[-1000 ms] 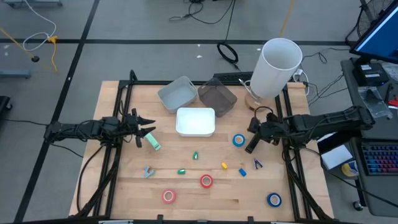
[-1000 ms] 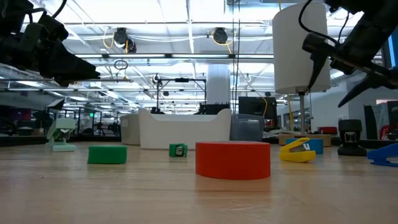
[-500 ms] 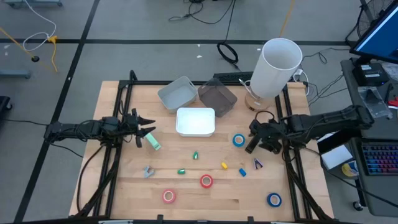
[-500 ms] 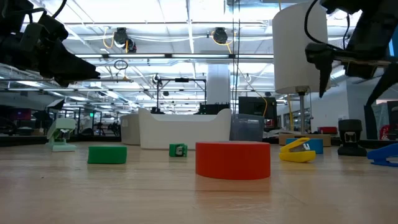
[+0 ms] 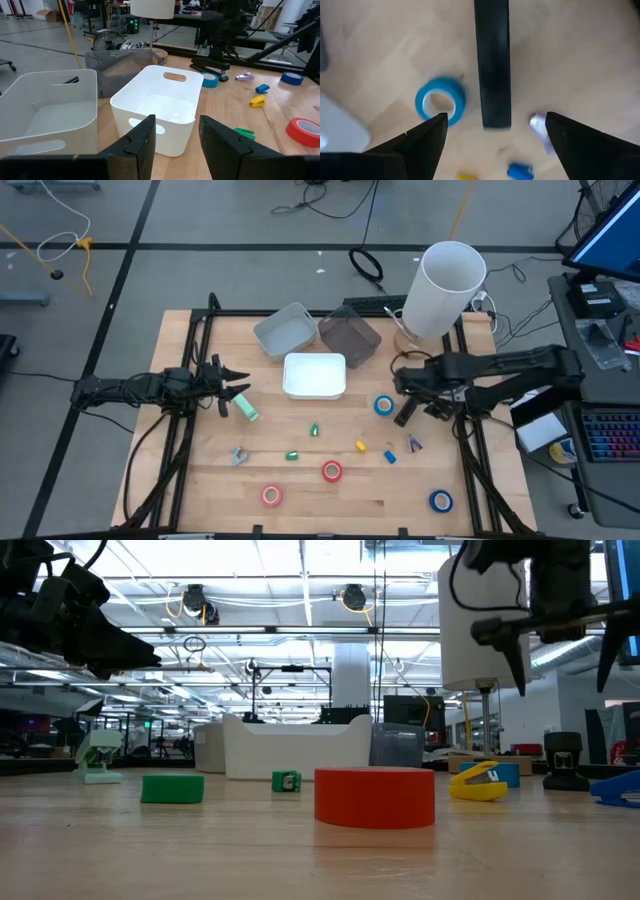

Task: Pick and place Stapler, Stapler remover, tape
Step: Put the black stapler into the gray bin

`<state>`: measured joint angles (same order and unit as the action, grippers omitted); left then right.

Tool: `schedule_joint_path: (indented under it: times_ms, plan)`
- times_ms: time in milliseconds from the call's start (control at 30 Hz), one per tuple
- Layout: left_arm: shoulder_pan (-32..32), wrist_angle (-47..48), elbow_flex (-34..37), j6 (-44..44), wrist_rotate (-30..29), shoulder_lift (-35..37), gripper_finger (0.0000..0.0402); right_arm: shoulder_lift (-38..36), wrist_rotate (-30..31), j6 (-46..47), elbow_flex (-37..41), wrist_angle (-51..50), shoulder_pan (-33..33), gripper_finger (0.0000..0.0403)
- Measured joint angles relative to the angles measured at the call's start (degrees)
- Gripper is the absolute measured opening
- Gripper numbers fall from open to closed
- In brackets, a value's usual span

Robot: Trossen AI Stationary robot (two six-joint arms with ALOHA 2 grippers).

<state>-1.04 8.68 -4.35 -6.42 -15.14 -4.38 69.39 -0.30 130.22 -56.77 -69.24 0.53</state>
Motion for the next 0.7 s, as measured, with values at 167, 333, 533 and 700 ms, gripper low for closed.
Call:
schedule_joint_path:
  times_ms: [167, 333, 533, 700]
  plan:
    - [0.0, 0.0, 0.0, 0.0, 0.0, 0.0, 0.0152, 3.7, -1.3, -2.4, 0.0, -0.7, 2.6, 0.0330]
    - [0.0, 0.0, 0.0, 0.0, 0.0, 0.0, 0.0152, 6.5, -1.3, -3.5, 0.5, -2.0, 4.3, 0.0330]
    - [0.0, 0.0, 0.0, 0.0, 0.0, 0.0, 0.0152, 7.1, -1.1, -3.6, 6.1, 5.0, 4.8, 0.0330]
    - [0.0, 0.0, 0.0, 0.0, 0.0, 0.0, 0.0152, 6.9, 1.9, -4.8, 12.4, 15.3, 4.8, 0.0330]
